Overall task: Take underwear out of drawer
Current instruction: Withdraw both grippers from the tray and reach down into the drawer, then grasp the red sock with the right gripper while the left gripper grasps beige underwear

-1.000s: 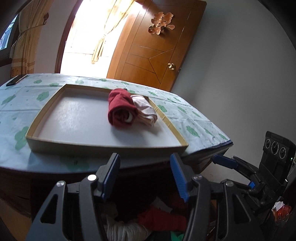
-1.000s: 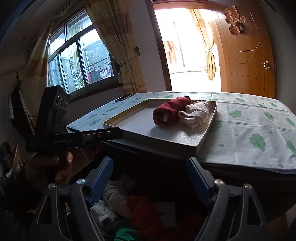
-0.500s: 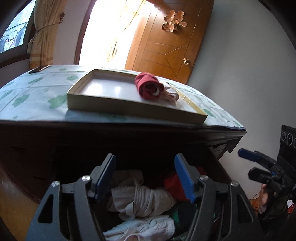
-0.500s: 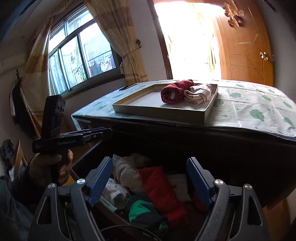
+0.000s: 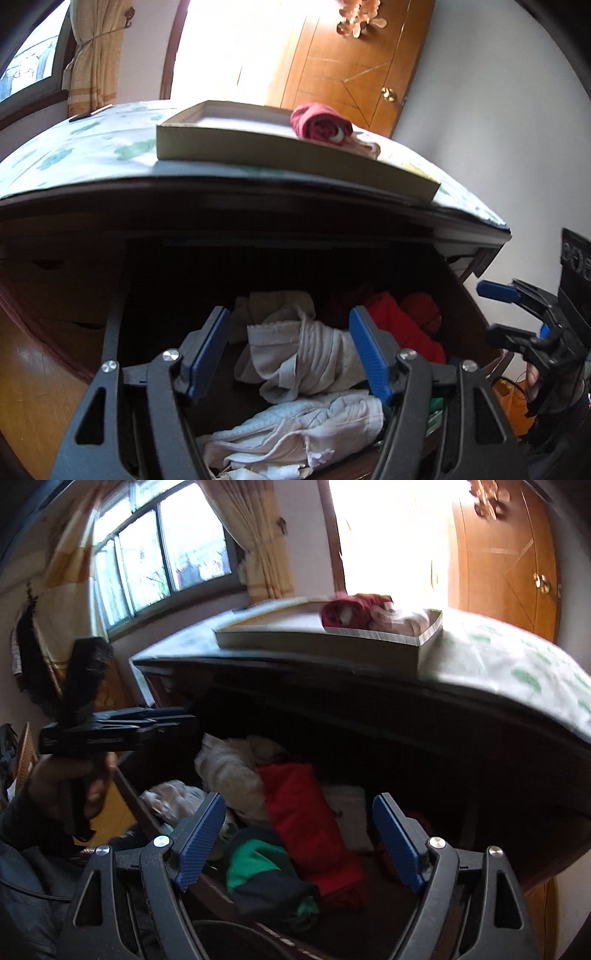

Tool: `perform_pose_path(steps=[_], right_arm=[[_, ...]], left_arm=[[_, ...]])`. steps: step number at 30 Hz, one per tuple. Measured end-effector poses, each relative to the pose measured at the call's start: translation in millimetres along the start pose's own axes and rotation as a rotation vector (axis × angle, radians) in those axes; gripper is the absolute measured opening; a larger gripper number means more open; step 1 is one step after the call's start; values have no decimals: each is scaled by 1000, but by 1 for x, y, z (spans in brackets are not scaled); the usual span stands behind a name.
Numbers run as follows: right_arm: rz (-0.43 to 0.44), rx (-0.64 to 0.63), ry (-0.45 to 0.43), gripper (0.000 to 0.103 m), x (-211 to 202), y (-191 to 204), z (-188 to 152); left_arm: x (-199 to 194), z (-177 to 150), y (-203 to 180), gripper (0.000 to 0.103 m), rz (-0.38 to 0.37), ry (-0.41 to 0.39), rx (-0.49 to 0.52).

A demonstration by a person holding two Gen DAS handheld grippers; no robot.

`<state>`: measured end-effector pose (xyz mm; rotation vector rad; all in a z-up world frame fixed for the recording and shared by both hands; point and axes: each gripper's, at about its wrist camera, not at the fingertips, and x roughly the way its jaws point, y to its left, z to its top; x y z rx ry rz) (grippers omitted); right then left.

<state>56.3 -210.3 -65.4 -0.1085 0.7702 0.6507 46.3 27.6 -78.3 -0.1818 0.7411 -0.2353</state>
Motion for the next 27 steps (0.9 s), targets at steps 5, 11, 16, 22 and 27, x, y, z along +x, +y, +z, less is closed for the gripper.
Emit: perform_pose_path(steps=[5,11,16,22,27], right_arm=[[-28,1,86,83,23,-12,-1],[-20,-36,201,83,47,-14,4],[11,-44,291,83,66,-17,7],[56,-7,402,83,85,-23,12],[77,-17,492,83,105,-23,15]], left_arm=[[6,-6,-3,71,8,31,18],[8,-11,-7,71,13,45,29],[13,-14,-6,72,15,56,29],[14,-16,-5,73,13,61,27],[15,-16,-6,73,15,64,33]])
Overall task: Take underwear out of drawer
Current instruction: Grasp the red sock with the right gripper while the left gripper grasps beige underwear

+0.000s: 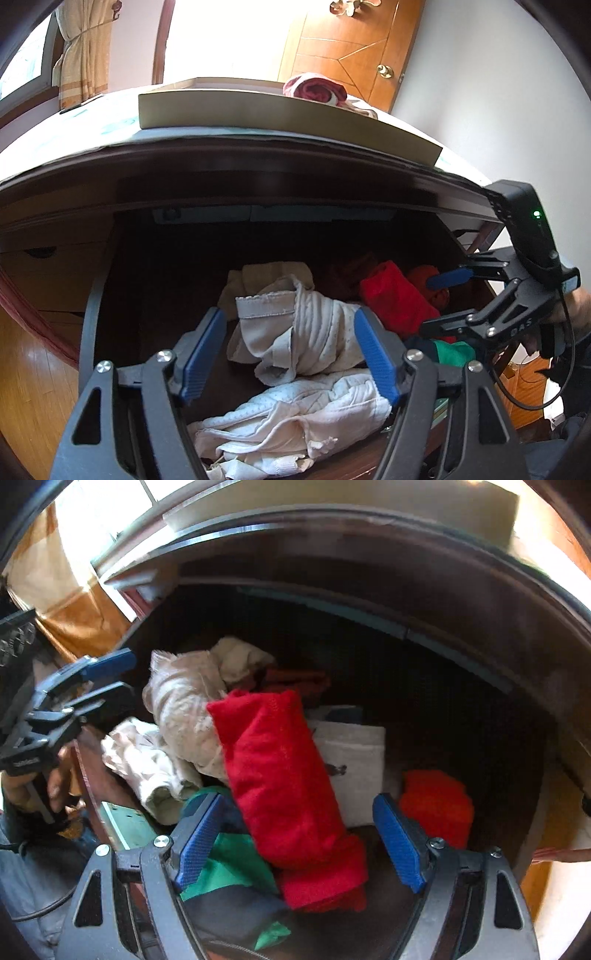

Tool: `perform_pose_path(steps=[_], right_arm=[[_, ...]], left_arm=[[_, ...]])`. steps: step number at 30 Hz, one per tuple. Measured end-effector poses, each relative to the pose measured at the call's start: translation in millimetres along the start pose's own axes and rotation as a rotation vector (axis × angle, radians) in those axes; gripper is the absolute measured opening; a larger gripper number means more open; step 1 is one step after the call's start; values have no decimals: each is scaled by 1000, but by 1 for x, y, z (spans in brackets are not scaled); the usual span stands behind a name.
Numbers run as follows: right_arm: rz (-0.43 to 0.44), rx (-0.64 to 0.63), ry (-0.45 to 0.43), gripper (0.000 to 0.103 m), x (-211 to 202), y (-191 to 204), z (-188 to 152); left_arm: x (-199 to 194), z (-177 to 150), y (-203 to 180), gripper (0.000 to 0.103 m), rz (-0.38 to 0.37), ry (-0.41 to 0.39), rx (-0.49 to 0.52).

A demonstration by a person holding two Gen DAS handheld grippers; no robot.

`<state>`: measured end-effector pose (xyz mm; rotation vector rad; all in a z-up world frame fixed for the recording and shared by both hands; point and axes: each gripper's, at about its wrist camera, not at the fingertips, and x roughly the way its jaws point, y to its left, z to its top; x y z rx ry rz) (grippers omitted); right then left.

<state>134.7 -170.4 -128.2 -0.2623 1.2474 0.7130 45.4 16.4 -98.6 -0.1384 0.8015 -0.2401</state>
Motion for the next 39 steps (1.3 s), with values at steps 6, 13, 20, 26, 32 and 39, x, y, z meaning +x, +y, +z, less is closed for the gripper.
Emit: perform_pose_path(steps=[6,13,20,26,32,39], right_arm=[[32,-47,67,68,19,9,8],[91,-27,94,67,29,2,11],[171,-32,115,53,35,-11,20],[192,19,32,48,21,-29,14],[197,86,-19,48,12,-51,6],[202,105,-42,48,0,-56,1]], left_arm=[[1,0,-3,73,7,4,16],[0,0,-9,73,6,13,48],[-2,11,-26,73,23,34,195],[9,23,-46,73,20,113,369],[35,22,-79,73,32,214,660],[71,23,-95,73,-8,359,780]])
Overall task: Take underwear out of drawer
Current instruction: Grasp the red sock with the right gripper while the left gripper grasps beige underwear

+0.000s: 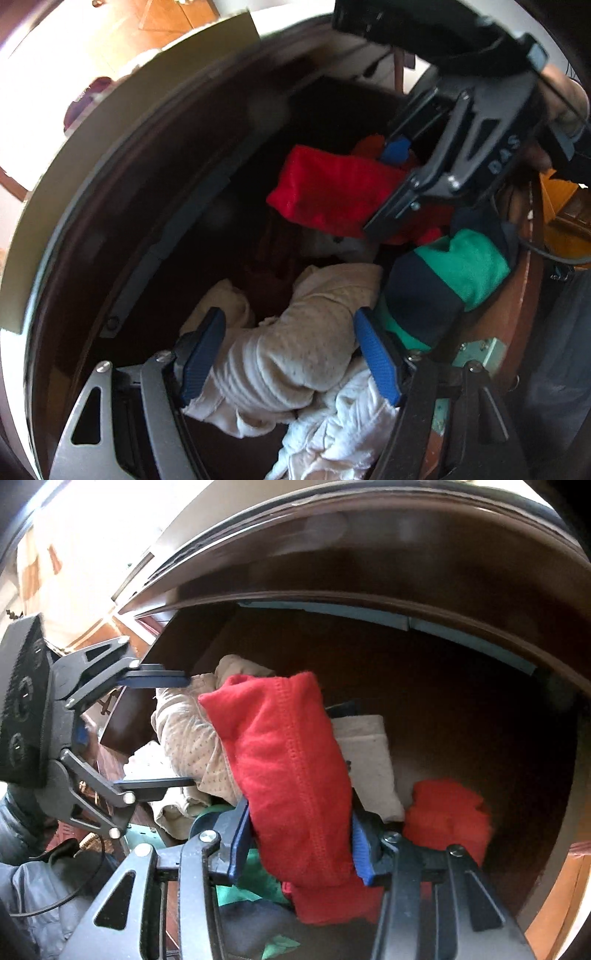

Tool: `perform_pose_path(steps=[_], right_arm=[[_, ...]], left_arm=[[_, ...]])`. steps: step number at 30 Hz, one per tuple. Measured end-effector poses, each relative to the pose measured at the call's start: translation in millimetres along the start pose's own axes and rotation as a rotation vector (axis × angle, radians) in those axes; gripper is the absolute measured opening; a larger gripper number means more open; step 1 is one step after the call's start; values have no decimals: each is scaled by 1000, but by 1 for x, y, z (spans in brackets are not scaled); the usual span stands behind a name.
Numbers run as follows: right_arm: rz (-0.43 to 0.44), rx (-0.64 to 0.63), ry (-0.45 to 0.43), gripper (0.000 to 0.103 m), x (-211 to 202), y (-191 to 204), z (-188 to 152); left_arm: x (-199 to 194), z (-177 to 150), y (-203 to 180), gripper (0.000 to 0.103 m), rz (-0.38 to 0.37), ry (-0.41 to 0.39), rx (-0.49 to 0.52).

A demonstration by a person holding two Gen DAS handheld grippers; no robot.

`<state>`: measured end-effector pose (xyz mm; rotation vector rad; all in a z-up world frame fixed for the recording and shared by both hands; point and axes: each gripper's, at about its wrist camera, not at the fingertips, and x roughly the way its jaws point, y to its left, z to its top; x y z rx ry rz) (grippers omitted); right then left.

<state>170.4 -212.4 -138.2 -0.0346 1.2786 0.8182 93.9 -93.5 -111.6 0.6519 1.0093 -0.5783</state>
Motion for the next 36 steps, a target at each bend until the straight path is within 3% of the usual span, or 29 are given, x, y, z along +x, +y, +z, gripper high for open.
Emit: perform_pose_path(steps=[3,12,18,23,30,36], right_arm=[[3,6,-3,48,1,-1,-1],[-21,4,-15,48,-2,4,-4],[-45,-7,-19,48,-4,10,-4],[-55,-25,-26,48,-4,16,-4],[-82,-56,-96,48,-14,26,-9],[-111,-81,-153,48,-23,34,-12]], left_arm=[[11,3,1,73,-84,60,10],[41,12,0,69,-99,159,-3],[42,11,1,41,-105,155,-47],[28,-3,5,31,-88,102,-89],[0,-33,18,31,-94,-15,-209],[-22,-41,22,30,-89,-118,-261]])
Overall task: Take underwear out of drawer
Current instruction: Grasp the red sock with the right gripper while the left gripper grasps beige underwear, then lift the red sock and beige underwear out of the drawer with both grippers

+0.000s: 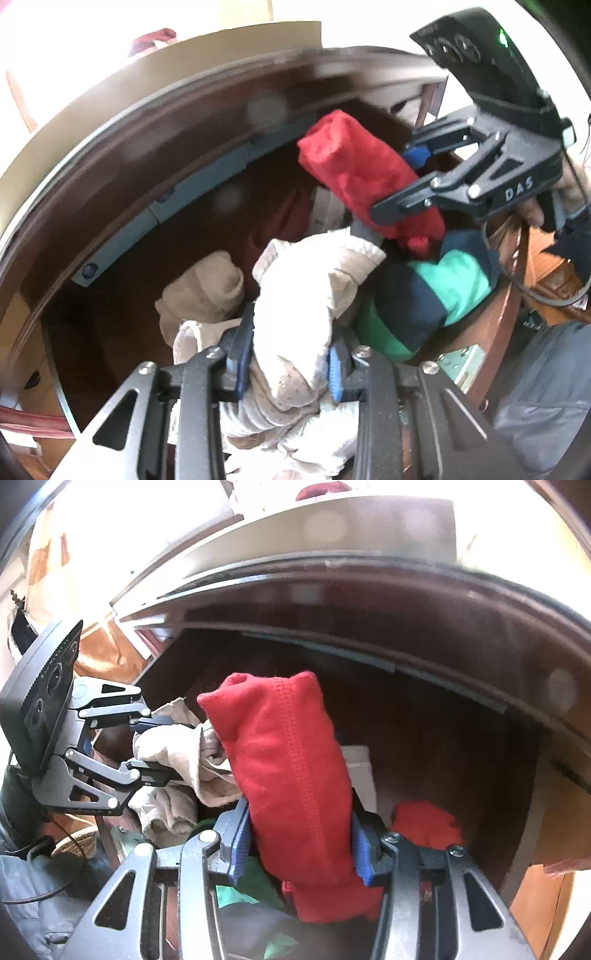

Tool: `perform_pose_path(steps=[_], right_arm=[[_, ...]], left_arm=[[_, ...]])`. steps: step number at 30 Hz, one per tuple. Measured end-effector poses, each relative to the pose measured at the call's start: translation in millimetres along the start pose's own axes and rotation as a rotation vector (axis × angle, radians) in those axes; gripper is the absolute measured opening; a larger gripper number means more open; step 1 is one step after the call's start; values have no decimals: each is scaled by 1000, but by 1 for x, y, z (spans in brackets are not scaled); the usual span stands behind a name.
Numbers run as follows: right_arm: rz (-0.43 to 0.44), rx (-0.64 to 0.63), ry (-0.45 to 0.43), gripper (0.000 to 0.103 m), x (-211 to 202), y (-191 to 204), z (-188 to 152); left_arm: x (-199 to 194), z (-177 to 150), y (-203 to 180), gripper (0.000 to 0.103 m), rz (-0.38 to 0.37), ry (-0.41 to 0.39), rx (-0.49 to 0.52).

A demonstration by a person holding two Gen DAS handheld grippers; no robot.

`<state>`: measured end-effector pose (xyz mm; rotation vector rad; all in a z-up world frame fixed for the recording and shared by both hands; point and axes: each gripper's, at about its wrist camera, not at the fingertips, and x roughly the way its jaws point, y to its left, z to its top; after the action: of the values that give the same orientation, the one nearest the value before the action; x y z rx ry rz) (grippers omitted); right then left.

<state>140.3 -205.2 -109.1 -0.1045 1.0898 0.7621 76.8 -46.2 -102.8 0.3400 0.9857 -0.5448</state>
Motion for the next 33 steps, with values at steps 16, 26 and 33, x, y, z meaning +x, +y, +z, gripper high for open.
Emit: perform_pose_path(steps=[16,26,33], right_arm=[[46,31,-149,48,-37,10,-12],[126,86,-208,48,-67,4,-10],[79,135,-219,48,-65,-5,-17]], left_arm=[[-33,-21,48,29,-76,-150,-165],[-28,-16,49,29,-85,-182,-214],[-31,-17,51,29,-71,-207,-235]])
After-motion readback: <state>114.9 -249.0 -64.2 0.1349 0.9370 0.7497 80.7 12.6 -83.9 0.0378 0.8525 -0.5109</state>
